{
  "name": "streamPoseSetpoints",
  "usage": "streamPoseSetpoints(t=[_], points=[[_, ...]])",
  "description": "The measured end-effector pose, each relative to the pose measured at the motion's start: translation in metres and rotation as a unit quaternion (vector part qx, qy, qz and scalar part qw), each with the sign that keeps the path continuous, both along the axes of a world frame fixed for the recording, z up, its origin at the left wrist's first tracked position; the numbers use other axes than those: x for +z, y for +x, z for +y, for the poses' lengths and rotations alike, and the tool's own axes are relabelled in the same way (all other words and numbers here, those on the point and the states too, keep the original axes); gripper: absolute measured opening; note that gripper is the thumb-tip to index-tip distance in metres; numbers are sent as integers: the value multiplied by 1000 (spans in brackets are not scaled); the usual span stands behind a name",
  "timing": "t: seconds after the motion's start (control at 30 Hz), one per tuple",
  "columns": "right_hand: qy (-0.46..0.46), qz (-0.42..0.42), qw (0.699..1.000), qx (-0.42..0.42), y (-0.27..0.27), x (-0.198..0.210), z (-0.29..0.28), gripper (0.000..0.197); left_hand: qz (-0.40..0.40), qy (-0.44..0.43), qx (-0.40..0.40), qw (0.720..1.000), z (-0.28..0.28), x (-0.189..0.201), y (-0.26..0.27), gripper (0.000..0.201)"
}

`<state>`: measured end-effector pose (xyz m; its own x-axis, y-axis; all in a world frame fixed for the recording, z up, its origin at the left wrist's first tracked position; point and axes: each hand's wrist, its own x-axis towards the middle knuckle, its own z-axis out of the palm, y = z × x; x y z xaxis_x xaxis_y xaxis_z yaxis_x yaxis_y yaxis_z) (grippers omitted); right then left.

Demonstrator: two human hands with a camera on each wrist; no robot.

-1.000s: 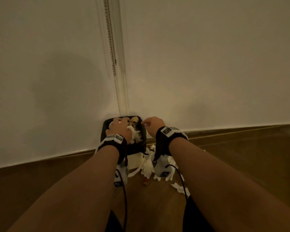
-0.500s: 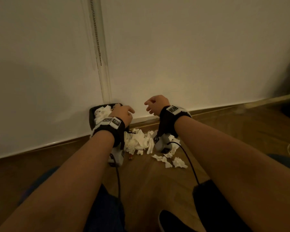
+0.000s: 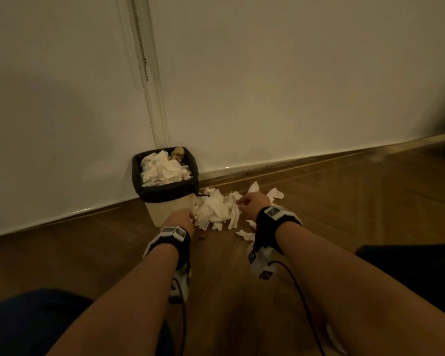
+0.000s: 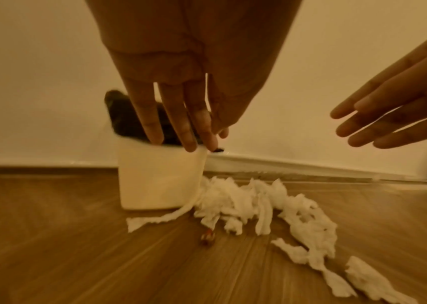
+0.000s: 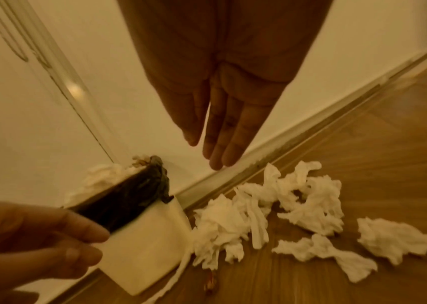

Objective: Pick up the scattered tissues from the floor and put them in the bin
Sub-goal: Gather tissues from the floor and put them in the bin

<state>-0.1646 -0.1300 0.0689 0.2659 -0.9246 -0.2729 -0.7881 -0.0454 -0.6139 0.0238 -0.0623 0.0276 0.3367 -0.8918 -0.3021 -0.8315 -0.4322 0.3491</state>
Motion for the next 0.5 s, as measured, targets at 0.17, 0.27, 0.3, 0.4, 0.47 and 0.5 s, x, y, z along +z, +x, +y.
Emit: streamPoseSetpoints(t=[0.17, 0.27, 0.3, 0.4, 0.47, 0.5], points=[[51, 49, 997, 43, 32, -76, -21, 25, 21, 30, 51, 998, -11, -64, 24, 34], [92, 65, 992, 50, 56, -119, -25, 32, 33, 21, 76, 996, -15, -91, 31, 35], [101, 70, 991, 57, 65, -132, -27, 36, 35, 15, 81, 996, -17, -100, 33, 36], [100, 98, 988, 67, 87, -163, -34, 54, 49, 15, 103, 993, -27, -125, 37, 40], [84, 149, 983, 62, 97, -177, -40, 65, 67, 16, 118, 991, -35, -138, 38, 46], [82, 167, 981, 54, 101, -184, -43, 68, 72, 17, 121, 990, -40, -144, 38, 49]])
